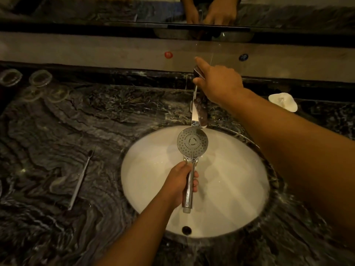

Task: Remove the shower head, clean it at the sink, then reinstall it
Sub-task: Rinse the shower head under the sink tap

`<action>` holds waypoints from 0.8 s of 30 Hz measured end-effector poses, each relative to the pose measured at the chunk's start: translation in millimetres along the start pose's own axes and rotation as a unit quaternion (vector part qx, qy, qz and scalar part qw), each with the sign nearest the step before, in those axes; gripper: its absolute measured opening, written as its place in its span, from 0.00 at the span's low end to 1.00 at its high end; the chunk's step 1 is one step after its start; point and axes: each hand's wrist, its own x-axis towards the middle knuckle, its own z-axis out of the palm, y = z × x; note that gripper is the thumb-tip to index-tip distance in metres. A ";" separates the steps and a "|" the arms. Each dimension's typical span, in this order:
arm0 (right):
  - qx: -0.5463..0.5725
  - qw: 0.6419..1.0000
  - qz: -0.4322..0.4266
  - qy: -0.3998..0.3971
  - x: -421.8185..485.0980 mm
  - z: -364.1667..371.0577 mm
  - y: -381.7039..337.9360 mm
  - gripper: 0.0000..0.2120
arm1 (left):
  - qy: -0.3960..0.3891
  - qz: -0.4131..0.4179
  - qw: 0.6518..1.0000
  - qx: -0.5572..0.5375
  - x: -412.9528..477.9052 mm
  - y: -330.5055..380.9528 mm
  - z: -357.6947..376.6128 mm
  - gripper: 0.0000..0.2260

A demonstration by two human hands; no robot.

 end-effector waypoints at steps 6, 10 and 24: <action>-0.041 0.998 0.000 -0.054 12.5 -17.1 -3.2 0.28 | 0.007 -0.001 1.000 0.029 0.6 0.9 4.4 0.12; -0.064 0.993 -0.004 -0.096 19.6 -30.3 -9.1 0.25 | 0.003 -0.002 1.000 0.030 1.7 -3.5 5.9 0.12; -0.097 0.984 -0.010 -0.152 16.3 -49.3 -21.6 0.23 | 0.010 0.046 0.998 0.032 10.6 -1.0 6.0 0.10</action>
